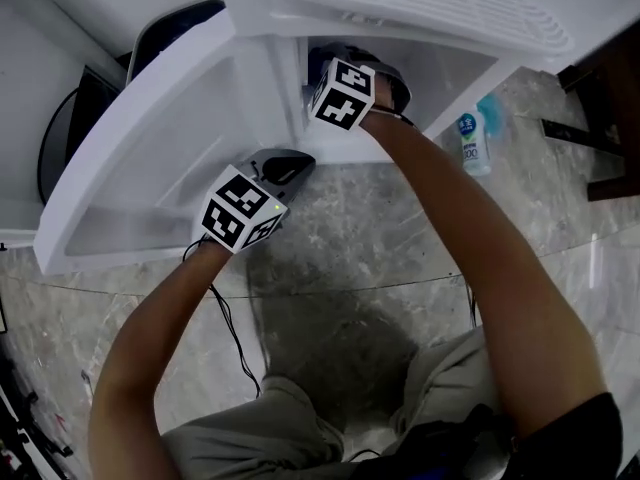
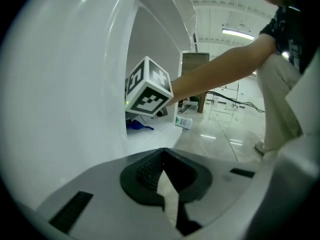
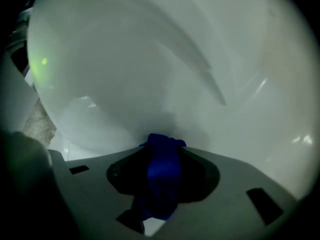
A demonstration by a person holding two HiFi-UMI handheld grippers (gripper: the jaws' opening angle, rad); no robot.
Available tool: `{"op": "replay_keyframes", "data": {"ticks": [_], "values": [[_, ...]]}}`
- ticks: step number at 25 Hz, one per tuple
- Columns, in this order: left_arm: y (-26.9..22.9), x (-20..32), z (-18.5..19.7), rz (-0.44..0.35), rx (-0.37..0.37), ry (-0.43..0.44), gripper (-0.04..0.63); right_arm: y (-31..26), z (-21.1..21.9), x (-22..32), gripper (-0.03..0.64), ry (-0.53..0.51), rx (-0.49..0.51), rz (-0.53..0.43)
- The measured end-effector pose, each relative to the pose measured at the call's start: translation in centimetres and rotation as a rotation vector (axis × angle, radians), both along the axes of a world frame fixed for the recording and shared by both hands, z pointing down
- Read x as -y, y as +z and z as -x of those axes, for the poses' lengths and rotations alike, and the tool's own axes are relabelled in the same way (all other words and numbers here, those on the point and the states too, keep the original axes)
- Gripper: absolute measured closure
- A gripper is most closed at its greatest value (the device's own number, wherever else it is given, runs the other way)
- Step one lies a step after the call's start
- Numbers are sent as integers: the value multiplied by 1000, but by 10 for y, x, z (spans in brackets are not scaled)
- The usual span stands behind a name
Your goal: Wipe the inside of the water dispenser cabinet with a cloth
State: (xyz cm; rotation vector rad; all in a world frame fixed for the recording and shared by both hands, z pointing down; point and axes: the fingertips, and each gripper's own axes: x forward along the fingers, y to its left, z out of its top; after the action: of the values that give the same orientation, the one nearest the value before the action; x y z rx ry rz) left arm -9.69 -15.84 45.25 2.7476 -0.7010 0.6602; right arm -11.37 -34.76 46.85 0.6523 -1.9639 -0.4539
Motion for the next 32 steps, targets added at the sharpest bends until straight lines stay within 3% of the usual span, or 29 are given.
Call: {"op": "replay_keyframes", "data": {"ticks": [7, 15, 20, 27, 32], "values": [[12, -8, 8, 14, 37, 12, 589, 2, 2, -1, 495, 2, 13, -17], [5, 7, -10, -19, 22, 18, 589, 4, 4, -37, 494, -134, -5, -28], [1, -6, -12, -2, 18, 35, 589, 7, 5, -10, 494, -85, -38, -44], [10, -19, 21, 18, 58, 15, 589, 5, 5, 4, 495, -20, -34, -20], [7, -8, 27, -6, 64, 2, 589, -10, 3, -8, 494, 22, 123, 39]]}}
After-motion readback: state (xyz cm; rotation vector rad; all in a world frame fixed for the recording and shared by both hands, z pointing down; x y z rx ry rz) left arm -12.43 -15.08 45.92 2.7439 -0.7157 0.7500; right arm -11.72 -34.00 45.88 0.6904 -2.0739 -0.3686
